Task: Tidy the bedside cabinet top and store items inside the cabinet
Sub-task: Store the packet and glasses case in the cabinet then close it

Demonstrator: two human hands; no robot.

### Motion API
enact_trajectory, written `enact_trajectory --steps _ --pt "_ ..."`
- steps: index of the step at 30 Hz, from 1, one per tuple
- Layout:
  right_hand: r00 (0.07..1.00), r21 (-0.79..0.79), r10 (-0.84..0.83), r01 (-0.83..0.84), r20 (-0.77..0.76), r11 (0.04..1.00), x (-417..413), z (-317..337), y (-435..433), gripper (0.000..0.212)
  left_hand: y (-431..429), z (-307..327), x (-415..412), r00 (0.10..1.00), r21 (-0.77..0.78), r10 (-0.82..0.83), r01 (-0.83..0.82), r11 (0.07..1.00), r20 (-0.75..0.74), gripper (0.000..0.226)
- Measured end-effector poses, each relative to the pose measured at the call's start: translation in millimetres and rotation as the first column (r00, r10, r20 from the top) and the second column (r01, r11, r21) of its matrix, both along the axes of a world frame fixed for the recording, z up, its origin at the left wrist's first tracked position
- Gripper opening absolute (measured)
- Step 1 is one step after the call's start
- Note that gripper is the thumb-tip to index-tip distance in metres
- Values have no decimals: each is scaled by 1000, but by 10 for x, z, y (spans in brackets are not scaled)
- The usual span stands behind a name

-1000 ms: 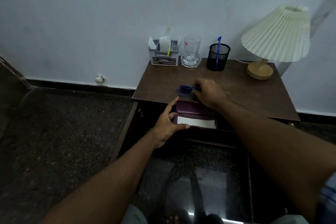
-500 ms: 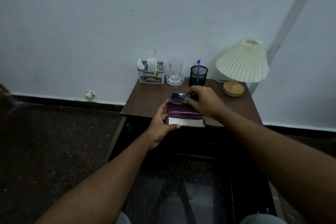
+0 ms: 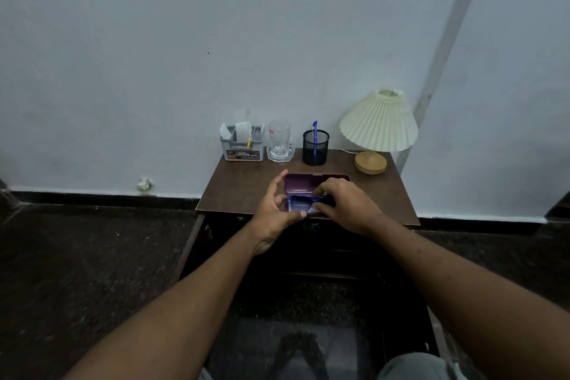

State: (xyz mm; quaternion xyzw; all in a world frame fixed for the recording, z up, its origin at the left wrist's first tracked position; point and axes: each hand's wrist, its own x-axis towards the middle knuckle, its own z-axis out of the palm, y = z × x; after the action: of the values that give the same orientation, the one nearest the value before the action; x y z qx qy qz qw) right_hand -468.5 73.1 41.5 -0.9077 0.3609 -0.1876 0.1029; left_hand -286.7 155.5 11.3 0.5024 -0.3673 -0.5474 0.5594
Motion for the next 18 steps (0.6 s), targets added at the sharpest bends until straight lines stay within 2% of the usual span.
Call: enact_trajectory --steps 7,10,13,15,17,18 --pt "1000 -28 9 -8 19 1000 -85 46 7 32 -4 112 -70 1000 -16 -6 6 1000 -28 102" --pt "978 -85 -69 88 199 992 -144 53 28 24 -16 120 -72 998 -20 0 -1 1000 -62 100" --pt "902 -131 -204 271 380 954 -220 66 17 21 -31 121 -56 996 -10 6 -7 1000 -88 95" --pt "865 -40 -310 353 395 935 -271 50 -11 33 -43 107 -49 996 -5 10 -11 1000 -91 90" --pt "817 245 -409 334 407 910 -312 22 -28 43 -50 88 -50 998 -27 13 -14 1000 -59 81" --pt "789 434 -463 280 404 857 -320 14 -13 44 -52 75 -57 999 -39 10 -12 999 -46 76"
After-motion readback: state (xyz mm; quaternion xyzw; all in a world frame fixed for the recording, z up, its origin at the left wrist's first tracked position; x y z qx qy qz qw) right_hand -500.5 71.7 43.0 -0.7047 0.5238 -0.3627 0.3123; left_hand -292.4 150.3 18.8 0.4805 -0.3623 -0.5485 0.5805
